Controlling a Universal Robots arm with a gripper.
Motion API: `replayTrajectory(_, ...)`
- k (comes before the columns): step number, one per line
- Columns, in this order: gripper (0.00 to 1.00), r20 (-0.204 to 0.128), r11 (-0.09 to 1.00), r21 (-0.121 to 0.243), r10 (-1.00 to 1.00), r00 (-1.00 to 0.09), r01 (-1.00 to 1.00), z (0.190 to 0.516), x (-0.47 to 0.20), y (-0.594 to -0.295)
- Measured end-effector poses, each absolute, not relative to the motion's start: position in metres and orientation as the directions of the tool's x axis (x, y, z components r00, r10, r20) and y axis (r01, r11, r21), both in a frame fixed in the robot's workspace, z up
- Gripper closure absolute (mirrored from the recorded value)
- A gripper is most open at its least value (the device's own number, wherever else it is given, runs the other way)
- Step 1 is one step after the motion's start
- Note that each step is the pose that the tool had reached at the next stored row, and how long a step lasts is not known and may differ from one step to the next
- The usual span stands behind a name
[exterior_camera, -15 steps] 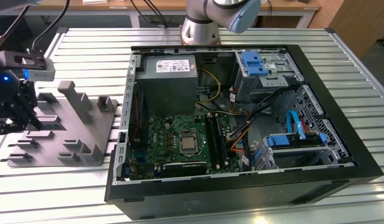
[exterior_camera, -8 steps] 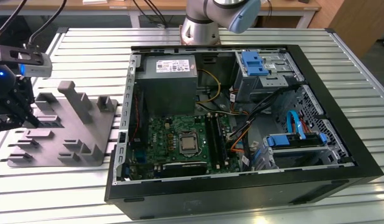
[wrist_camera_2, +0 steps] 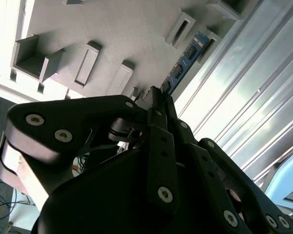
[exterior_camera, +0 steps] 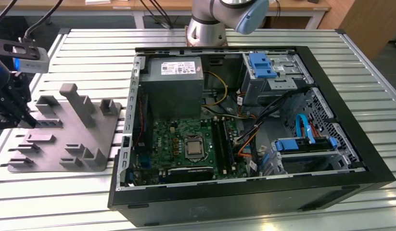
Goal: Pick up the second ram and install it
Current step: 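Pick up the second ram and move it above second insertion slot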
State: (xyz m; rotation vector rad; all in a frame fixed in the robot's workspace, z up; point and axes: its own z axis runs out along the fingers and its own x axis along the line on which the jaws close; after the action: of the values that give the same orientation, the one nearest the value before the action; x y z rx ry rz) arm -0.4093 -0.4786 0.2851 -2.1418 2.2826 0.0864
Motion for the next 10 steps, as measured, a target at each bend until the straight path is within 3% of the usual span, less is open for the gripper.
replayTrajectory(10, 0.86, -0.045, 0.063, 0.033, -0.997, -0.064, -0.997, 0.304, -0.409, -0.479)
